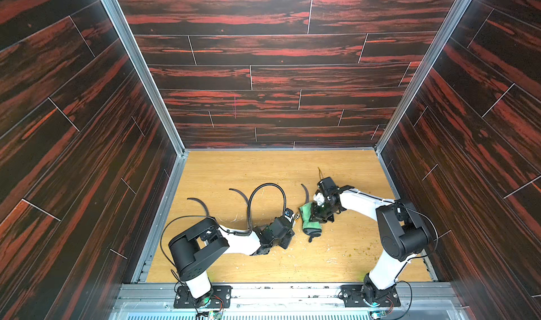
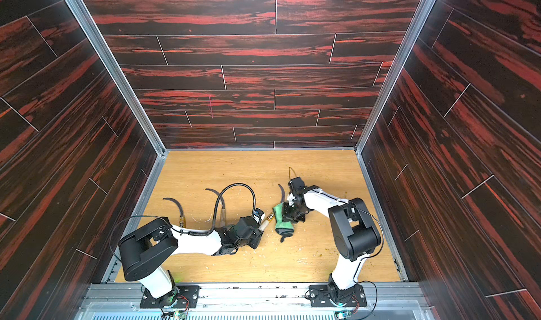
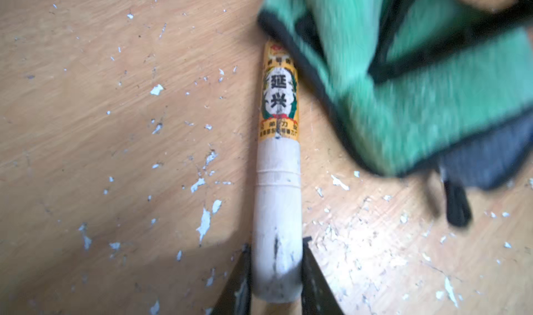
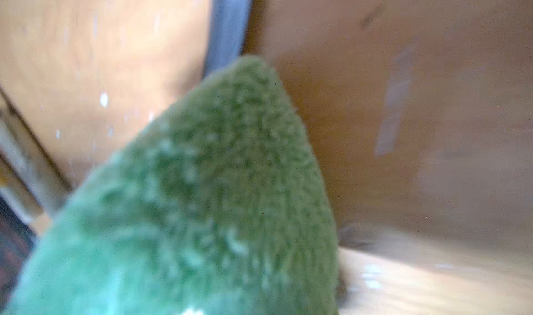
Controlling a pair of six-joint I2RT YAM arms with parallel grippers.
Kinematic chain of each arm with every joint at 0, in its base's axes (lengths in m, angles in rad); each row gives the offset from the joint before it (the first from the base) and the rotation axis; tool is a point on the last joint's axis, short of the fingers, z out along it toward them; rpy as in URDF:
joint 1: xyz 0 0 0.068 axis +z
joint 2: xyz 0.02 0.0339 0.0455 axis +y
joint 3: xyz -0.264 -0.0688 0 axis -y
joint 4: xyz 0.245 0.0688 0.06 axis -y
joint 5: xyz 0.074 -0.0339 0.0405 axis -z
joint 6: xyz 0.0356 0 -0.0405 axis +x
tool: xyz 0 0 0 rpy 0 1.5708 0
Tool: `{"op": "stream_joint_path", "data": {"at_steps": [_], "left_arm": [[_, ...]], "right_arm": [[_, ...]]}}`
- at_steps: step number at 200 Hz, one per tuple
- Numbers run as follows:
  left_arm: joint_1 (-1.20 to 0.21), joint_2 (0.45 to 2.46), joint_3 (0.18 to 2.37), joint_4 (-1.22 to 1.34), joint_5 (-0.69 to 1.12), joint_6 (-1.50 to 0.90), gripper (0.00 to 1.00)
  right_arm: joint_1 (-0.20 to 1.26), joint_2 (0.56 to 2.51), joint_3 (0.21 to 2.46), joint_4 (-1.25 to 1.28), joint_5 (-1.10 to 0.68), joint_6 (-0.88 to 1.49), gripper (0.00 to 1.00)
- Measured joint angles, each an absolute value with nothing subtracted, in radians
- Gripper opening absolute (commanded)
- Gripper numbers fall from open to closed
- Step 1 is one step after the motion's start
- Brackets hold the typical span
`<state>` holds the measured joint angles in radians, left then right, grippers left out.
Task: Wipe small sickles with rags
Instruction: Wipe the small sickle.
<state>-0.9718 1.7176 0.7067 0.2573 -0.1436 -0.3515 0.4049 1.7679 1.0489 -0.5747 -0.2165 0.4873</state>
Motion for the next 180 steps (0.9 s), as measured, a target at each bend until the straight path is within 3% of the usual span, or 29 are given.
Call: {"op": "stream_joint_path", "data": {"at_steps": [30,72,121,149,180], "left_arm": [[-0.970,1.717,0.719,0.231,-0.132,-0.345,0.00],[-0.970,1.698,0.746,0.125,-0.120,-0.345,0.33],[-0.970,1.693,0.832,-0.039,-0.096,-0.344,0.55],[-0.968,1.695,0.926,-0.121,-0.092,-0.326,0.56],[-0.949,1.769,1.057,-0.166,-0.091,-0.299,0.48]], "right_arm": [[0.371,1.751,1.051,-0.599,-0.178,0.466,0.00],[0.342,1.589,1.051,-0.665,-0.137,0.435,0.00],[0.305,1.431,1.071,-0.734,-0.117,0.404,0.00],[0.275,1.376,1.073,-0.764,-0.115,0.383,0.00],[0.257,1.344,1.073,-0.775,-0.120,0.370,0.00]]}}
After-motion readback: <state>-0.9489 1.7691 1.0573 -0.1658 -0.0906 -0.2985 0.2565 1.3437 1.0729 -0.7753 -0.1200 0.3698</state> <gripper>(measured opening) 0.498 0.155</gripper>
